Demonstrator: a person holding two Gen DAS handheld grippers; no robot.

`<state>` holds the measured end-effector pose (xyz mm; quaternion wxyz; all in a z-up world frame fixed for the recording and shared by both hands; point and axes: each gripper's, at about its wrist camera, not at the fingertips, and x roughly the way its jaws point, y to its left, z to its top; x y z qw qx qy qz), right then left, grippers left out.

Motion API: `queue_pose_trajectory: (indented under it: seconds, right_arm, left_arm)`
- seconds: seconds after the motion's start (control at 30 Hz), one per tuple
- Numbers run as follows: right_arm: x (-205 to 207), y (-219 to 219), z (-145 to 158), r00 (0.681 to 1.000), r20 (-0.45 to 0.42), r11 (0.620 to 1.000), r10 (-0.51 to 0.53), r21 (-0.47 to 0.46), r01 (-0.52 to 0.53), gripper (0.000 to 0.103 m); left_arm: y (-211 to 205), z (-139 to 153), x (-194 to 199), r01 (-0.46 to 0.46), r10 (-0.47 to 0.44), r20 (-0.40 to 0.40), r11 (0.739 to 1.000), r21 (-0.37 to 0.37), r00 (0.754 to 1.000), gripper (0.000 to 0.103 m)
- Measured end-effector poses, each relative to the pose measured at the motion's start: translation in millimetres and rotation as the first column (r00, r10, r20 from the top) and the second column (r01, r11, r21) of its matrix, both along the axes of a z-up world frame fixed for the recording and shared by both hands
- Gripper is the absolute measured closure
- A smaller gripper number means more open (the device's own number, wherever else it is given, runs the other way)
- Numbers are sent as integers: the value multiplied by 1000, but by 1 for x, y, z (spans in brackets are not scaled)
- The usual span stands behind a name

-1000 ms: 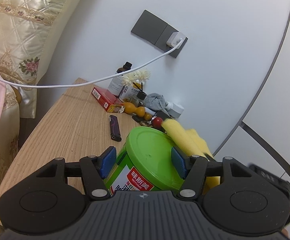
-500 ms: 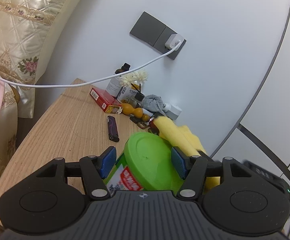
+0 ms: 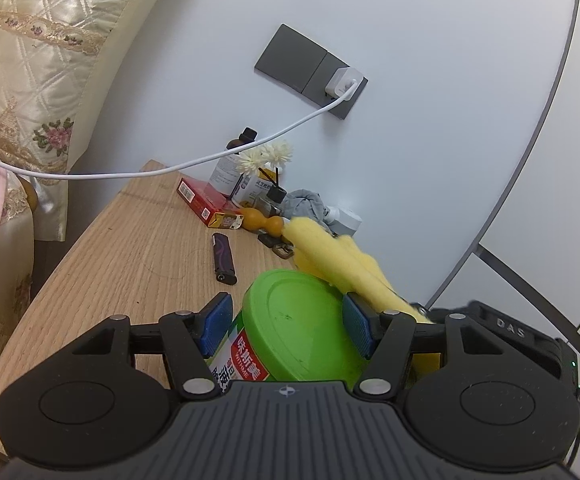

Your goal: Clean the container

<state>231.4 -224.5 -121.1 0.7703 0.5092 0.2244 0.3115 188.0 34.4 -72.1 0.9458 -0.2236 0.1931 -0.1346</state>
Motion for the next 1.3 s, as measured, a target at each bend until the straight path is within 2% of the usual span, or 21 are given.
queue_pose_trajectory:
  seconds: [0.2,0.43,0.57,0.73,0.97,1.3]
  right_arm:
    - [-16,-8,-5,1000,-11,1000,-8,21,8,84]
    - [-39,-11,-1,999,6,999,-31,-8,31,84]
    - [-40,-11,-1,999,7,999,-31,-13,32,84]
    - [-42,-10,0,999,7,999,-32,-18,32,84]
    - [-44,-9,2,999,8,999,-32,-27,32,83]
    - [-51,-6,6,999,26,997,-38,-60,40,82]
  left_arm:
    - [-1,0,-1,0,0,1,1000,3,1000,38]
    - [-1,1,-1,-5,5,9,1000,6,1000,38]
    - [-4,5,-7,-38,37,25,998,39,999,38]
    - [0,10,-25,-78,77,49,997,19,996,37]
    - [-19,8,-31,-113,110,32,988,102,993,39]
    - [-13,6,-31,-108,106,30,991,77,994,41]
